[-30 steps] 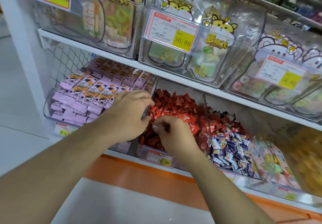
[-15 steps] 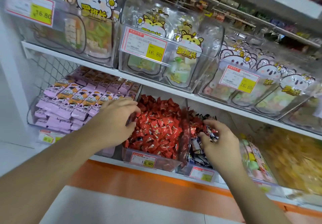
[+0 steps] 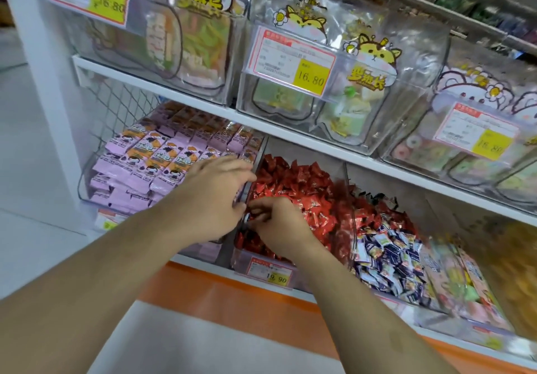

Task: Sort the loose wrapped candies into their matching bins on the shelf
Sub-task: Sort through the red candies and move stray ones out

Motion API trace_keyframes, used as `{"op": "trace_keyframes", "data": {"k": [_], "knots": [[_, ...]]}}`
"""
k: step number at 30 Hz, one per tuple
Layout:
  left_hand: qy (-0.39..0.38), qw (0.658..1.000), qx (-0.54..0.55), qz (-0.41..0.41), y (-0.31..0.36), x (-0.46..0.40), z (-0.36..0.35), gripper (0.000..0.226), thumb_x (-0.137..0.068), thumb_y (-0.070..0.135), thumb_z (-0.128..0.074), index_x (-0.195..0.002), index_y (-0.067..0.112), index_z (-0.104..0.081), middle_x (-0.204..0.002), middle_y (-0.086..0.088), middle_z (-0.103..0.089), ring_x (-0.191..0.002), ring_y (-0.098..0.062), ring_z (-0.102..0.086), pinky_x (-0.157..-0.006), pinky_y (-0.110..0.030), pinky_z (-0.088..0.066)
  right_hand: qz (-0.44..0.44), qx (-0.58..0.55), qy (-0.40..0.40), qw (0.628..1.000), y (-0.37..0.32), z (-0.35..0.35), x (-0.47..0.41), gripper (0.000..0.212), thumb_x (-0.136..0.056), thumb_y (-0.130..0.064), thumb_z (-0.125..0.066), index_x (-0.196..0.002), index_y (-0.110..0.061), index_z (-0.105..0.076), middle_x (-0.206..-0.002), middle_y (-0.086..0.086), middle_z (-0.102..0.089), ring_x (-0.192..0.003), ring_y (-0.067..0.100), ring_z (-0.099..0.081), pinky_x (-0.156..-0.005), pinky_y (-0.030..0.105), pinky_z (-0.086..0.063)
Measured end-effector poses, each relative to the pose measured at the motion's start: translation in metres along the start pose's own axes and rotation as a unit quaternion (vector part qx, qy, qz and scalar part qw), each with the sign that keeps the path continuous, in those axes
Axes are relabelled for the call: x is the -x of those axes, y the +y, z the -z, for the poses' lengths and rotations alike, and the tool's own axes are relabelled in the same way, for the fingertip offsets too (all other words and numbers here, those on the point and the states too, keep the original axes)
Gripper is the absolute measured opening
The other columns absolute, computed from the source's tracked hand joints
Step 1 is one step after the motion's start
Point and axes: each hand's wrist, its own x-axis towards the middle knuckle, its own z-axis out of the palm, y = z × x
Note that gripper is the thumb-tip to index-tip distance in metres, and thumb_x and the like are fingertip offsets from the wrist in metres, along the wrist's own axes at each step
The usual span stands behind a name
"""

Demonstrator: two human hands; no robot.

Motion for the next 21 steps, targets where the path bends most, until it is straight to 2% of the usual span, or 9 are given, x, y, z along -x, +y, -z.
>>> {"op": "trace_keyframes", "data": {"k": [2,4,10,13,16,21], "knots": [[0.001,1.000,0.000,-0.003,-0.002,-0.001,-0.001,0.055,-0.096,0.036,-0.065,-0.148,0.038,-0.047,-0.163,0.020,-0.029,-0.154,-0.008,-0.016,-0.125,-0.042,-0.005,0.002,0.003,0.019,1.000,0.004,-0.004,-0.004,0.019,-0.082,-0.010,-0.079,-0.098,-0.022,-0.080,-0.084,-0.009,-0.073,-0.072,0.004,-0.061,-0.072,0.020,-0.051],[0.002,1.000,0.001,-0.006,-0.001,-0.002,-0.001,0.054,-0.096,0.036,-0.065,-0.147,0.039,-0.048,-0.162,0.020,-0.031,-0.153,-0.008,-0.018,-0.125,-0.043,-0.007,0.009,0.016,0.025,1.000,0.004,-0.005,-0.003,0.012,-0.082,-0.012,-0.079,-0.088,-0.022,-0.080,-0.081,-0.008,-0.073,-0.074,0.007,-0.064,-0.070,0.021,-0.052],[0.004,1.000,0.004,-0.005,0.003,0.002,0.002,0.051,-0.097,0.034,-0.063,-0.146,0.037,-0.050,-0.162,0.018,-0.031,-0.153,-0.007,-0.015,-0.123,-0.039,-0.004,0.030,0.051,0.026,0.998,-0.005,0.000,0.004,0.028,-0.085,-0.003,-0.062,-0.078,-0.022,-0.080,-0.080,-0.009,-0.075,-0.076,0.008,-0.067,-0.077,0.030,-0.058],[0.008,1.000,0.005,-0.003,0.006,0.003,0.002,0.051,-0.097,0.035,-0.063,-0.146,0.038,-0.050,-0.163,0.018,-0.031,-0.154,-0.006,-0.014,-0.123,-0.037,-0.002,0.008,0.017,0.069,0.997,-0.010,0.013,0.014,0.031,-0.088,-0.002,-0.055,-0.076,-0.024,-0.074,-0.079,-0.010,-0.072,-0.073,0.006,-0.064,-0.072,0.031,-0.058],[0.011,1.000,0.003,-0.007,0.012,0.004,0.001,0.050,-0.097,0.035,-0.062,-0.146,0.037,-0.051,-0.163,0.018,-0.031,-0.154,-0.005,-0.013,-0.123,-0.036,0.000,-0.013,-0.045,0.102,0.994,-0.010,0.038,0.036,0.028,-0.095,-0.005,-0.055,-0.080,-0.026,-0.067,-0.077,-0.005,-0.070,-0.070,0.014,-0.062,-0.063,0.034,-0.055],[0.012,1.000,0.016,-0.021,0.027,0.005,-0.003,0.046,-0.097,0.034,-0.063,-0.143,0.036,-0.054,-0.159,0.019,-0.036,-0.153,-0.005,-0.016,-0.123,-0.036,-0.001,-0.008,-0.058,0.214,0.975,0.014,0.093,0.085,0.019,-0.099,-0.018,-0.063,-0.084,-0.030,-0.064,-0.078,-0.010,-0.068,-0.072,0.011,-0.063,-0.062,0.029,-0.051]]}}
